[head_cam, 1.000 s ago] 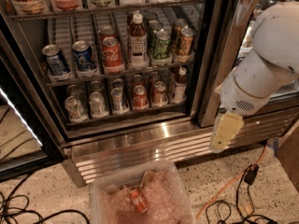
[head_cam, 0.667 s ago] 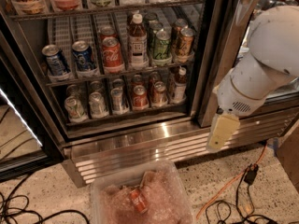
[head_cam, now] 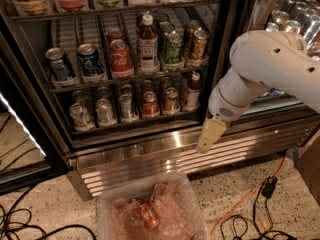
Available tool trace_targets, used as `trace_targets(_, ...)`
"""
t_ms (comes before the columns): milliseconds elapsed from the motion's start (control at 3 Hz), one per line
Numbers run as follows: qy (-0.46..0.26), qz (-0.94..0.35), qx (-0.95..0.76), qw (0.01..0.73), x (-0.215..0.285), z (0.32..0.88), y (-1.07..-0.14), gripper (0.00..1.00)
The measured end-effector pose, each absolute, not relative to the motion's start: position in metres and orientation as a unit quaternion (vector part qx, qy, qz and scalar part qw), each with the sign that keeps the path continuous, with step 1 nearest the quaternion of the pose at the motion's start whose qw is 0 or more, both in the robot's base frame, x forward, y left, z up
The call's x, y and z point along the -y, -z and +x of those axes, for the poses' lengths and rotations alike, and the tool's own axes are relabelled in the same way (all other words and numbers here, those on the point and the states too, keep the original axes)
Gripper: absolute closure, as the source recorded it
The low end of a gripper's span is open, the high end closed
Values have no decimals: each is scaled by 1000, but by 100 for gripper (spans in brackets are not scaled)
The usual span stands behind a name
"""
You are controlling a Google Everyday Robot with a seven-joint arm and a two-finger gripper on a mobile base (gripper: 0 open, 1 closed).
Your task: Pick orange can from bottom shelf of fridge
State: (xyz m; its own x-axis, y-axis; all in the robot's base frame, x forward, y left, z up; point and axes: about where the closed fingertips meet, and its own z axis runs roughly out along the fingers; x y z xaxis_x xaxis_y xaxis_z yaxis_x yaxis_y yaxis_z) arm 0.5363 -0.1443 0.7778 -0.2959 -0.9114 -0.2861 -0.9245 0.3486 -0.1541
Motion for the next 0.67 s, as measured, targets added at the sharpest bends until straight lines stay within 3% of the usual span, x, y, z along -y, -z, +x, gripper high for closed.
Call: trace_targets(667,-40,-548,-824,137,113,567,-709,0)
